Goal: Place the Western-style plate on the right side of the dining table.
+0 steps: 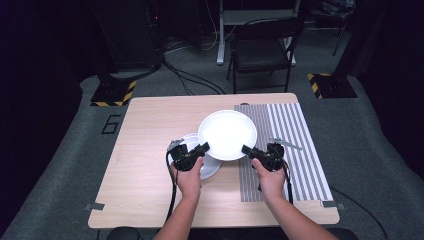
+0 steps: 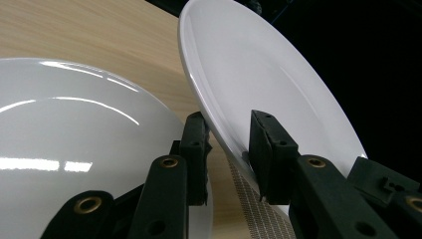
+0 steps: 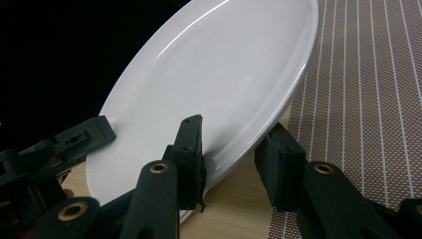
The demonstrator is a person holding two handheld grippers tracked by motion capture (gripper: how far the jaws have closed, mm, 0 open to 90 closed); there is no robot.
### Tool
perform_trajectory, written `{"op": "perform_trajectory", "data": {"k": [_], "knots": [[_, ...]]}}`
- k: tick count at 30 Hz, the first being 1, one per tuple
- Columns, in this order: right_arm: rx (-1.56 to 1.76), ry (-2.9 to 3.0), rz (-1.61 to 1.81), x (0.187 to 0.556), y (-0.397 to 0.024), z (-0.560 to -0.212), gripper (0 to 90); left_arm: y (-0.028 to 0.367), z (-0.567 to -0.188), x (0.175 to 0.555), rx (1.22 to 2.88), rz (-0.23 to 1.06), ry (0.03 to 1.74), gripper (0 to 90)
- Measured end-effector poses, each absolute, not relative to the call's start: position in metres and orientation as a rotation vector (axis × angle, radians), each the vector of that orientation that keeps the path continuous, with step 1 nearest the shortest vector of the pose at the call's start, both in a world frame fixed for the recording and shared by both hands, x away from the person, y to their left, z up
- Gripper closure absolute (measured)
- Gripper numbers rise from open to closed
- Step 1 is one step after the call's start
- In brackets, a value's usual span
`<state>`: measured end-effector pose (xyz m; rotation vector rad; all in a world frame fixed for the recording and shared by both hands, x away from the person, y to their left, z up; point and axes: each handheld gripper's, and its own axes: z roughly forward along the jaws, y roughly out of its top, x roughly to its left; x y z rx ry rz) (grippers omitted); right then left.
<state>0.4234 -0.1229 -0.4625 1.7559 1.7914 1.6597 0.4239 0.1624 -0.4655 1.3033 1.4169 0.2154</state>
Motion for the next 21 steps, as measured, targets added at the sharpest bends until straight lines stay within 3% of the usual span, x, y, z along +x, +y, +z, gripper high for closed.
{"op": "perform_trajectory", "data": {"k": [21], "knots": [[1.767,1.783,1.679,0.425,-0.144,-0.473,63.2,0.142,-0.467,0.427,1.336,0.218,1.422,69.4]]}}
